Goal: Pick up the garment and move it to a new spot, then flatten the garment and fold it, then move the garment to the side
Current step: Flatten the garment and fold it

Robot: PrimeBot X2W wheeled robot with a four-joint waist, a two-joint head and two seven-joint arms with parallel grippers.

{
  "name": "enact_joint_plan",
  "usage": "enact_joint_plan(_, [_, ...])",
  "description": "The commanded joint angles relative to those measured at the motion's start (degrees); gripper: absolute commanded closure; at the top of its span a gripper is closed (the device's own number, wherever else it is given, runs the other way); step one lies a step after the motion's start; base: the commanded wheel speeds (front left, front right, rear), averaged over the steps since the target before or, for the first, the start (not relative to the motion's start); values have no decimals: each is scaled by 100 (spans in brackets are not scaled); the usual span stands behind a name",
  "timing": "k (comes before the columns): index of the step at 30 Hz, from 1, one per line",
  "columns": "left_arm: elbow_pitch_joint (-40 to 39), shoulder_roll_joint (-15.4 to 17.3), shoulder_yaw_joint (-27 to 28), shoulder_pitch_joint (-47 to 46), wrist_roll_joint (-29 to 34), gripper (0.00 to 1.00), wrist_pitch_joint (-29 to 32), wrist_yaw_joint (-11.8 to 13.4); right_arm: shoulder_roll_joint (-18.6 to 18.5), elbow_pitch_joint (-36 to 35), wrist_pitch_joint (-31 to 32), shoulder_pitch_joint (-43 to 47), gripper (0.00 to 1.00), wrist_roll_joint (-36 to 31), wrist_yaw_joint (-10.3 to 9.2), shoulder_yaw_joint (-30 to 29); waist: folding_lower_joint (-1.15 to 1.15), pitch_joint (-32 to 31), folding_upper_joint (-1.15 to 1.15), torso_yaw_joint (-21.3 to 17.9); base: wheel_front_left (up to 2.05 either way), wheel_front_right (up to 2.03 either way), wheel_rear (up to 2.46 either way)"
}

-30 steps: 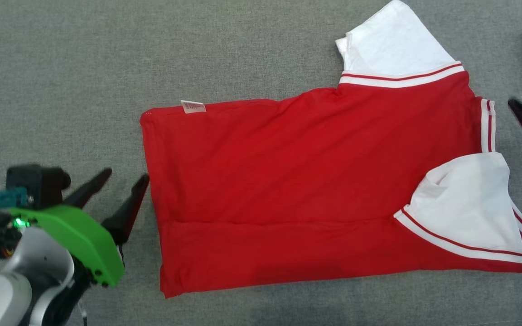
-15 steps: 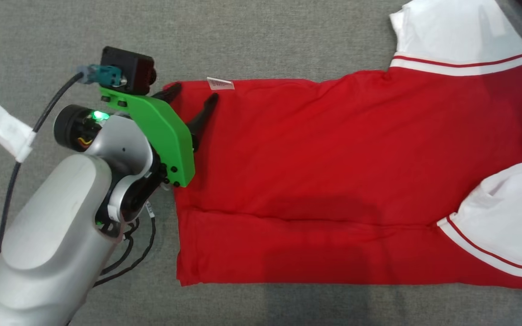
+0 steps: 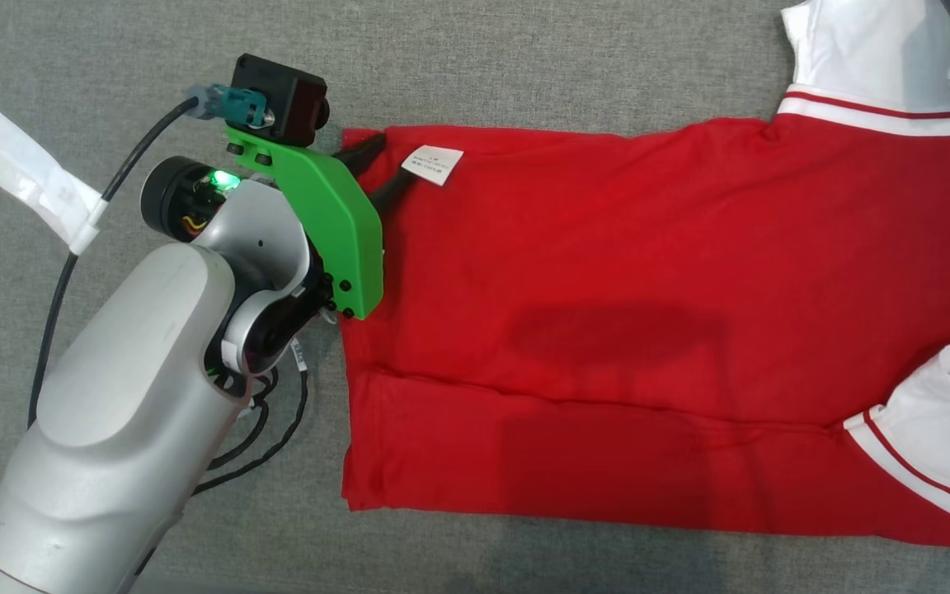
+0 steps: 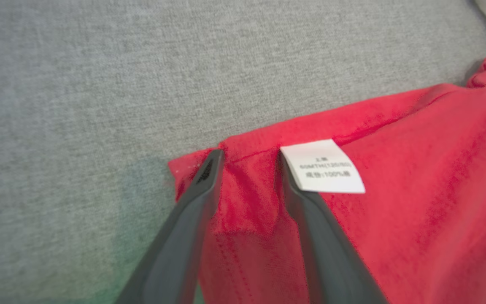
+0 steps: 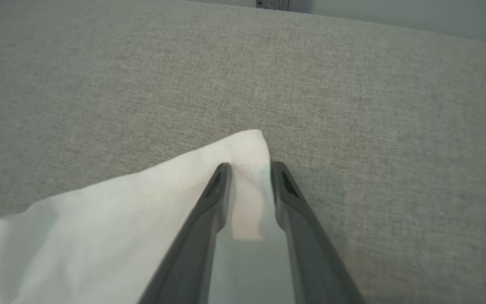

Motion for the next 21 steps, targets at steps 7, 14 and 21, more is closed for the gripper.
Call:
enact_joint_plan(7, [219, 55, -10, 251, -161, 100, -105, -150, 137, 70, -645, -123, 100, 513, 12, 133, 0, -282, 0, -243, 0, 0, 0])
enact_joint_plan(14, [-56, 288, 164, 405, -135, 100, -355, -71, -7, -168, -1213, 209, 100, 1067, 11, 135, 0, -782, 0, -408, 0, 0, 0])
enact_joint_plan(21, [-643, 538, 235, 920, -93, 100, -550, 115, -273, -764, -1571, 991, 100, 1538, 11, 118, 0, -1333, 0, -597, 0, 0, 0])
